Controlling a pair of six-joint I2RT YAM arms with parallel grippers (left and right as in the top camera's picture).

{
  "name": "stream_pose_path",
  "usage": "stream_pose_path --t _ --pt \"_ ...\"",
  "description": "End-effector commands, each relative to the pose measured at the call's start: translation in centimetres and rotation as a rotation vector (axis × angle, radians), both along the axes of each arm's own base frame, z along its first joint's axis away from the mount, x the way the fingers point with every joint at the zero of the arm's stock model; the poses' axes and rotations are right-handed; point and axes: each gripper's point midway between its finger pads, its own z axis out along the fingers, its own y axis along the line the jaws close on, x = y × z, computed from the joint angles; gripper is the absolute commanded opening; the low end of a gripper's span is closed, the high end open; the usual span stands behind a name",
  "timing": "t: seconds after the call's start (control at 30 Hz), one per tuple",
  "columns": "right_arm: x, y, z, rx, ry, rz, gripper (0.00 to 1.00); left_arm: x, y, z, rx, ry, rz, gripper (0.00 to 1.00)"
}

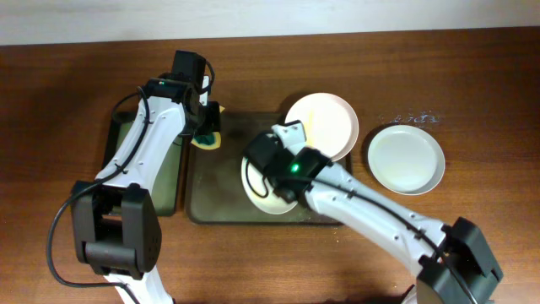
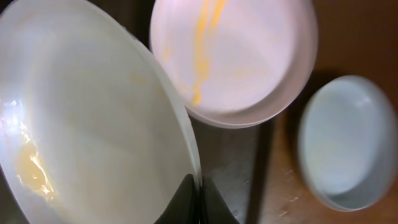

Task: Clean dirty plates on tray and stack at the side
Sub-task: 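Lift the plate with the right gripper and stack it on the right plate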

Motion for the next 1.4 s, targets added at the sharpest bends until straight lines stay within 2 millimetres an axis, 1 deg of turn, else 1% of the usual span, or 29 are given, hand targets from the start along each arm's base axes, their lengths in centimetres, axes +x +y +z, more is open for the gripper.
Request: stream_pose_path --t 0.0,0.17,0.23,0.37,0.43,0.67,0.73,0.8,0.83,0.87,0.93,0.97,1.03,1.1,1.2,1.23,1.3,1.33,1.37 --pt "1.0 -1.1 6.5 -0.189 -0.311 -0.019 0.04 0.5 -0.2 1.7 -0.013 -0.045 -0.02 0.0" --pt "-0.1 -0.5 11.5 -0.368 -0.578 -0.019 0.04 0.5 -0.2 1.7 -0.013 -0.045 -0.02 0.0" --pt "-0.7 -0.1 13.0 -0.412 -0.656 -0.018 0.04 0.5 -0.2 1.7 -0.013 -0.045 -0.02 0.0" --pt "-1.4 0.3 14.5 -0.454 -0.733 -0.02 0.04 0.5 -0.2 1.7 -0.013 -0.045 -0.02 0.0" --pt "-1.5 0.3 14.9 -0.467 -0.753 -0.026 0.04 0.5 -0.2 1.7 -0.013 -0.045 -0.02 0.0" --pt "-1.5 0.3 14.9 -0.464 -0.75 -0.025 0.04 0.5 -0.2 1.7 -0.013 -0.045 -0.02 0.0" --pt "-1.4 0.6 13.6 -0.427 -0.687 0.003 0.04 0.5 -0.2 1.7 -0.013 -0.045 -0.02 0.0" --pt "-1.3 1.2 10.6 -0.344 -0.534 0.053 0.04 0.5 -0.2 1.7 -0.013 -0.045 -0.02 0.0" --pt "-1.3 1.4 8.7 -0.284 -0.435 0.072 0.04 0.5 -0.2 1.7 -0.013 -0.045 -0.02 0.0" --pt "-1.4 1.6 5.8 -0.177 -0.272 0.088 0.04 0.5 -0.2 1.7 -0.013 -0.045 -0.02 0.0" --pt "-1.5 1.7 3.8 -0.087 -0.152 0.087 0.04 0.5 -0.2 1.7 -0.013 -0.045 -0.02 0.0" --pt "-1.6 1.7 2.8 -0.013 -0.071 0.078 0.04 0.5 -0.2 1.7 -0.013 -0.045 -0.02 0.0" --pt "-1.5 1.4 2.3 0.104 0.015 0.054 0.04 0.5 -0.2 1.7 -0.013 -0.045 -0.02 0.0" --pt "-0.8 0.0 2.9 0.246 0.081 0.0 0.04 0.5 -0.2 1.7 -0.013 -0.045 -0.02 0.0" --pt "0.2 -2.3 4.1 0.388 0.125 -0.051 0.04 0.5 -0.2 1.7 -0.013 -0.045 -0.02 0.0" --pt "0.8 -3.8 4.9 0.458 0.141 -0.06 0.04 0.5 -0.2 1.7 -0.013 -0.045 -0.02 0.0" --pt "1.9 -7.9 6.0 0.531 0.137 -0.125 0.04 0.5 -0.2 1.7 -0.013 -0.045 -0.02 0.0" --pt "2.3 -12.0 6.0 0.55 0.129 -0.241 0.04 0.4 -0.2 1.7 -0.012 -0.043 -0.02 0.0" --pt "2.3 -14.2 5.9 0.56 0.134 -0.301 0.04 0.4 -0.2 1.7 -0.012 -0.04 -0.02 0.0"
